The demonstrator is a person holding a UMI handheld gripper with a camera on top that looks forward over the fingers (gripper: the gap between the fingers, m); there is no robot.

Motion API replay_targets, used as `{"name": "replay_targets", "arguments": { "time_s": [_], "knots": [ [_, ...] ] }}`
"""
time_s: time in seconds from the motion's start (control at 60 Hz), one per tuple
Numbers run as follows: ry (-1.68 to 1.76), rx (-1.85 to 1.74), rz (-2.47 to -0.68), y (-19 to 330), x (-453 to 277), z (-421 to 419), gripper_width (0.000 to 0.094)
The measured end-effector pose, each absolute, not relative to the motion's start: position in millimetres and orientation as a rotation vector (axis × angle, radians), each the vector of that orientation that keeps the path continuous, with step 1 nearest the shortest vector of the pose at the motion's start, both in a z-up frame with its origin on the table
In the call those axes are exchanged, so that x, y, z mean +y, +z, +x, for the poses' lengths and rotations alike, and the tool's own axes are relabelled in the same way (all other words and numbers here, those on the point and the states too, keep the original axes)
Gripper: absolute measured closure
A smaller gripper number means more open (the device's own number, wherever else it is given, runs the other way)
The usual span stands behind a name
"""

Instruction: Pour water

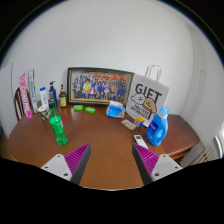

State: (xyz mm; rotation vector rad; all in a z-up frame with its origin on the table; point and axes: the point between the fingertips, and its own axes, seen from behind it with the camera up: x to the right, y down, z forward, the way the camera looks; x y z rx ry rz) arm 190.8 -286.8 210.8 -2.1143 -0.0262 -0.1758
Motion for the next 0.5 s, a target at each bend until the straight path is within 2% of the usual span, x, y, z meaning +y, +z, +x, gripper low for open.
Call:
{"name": "replay_targets", "arguments": {
  "time_s": [0.267,0.5],
  "knots": [
    [-0.098,-0.063,-2.115,199,-296,166,0.0084],
    [0.032,-0.154,-2.088,184,-284,77,0.0079]
  ]
}}
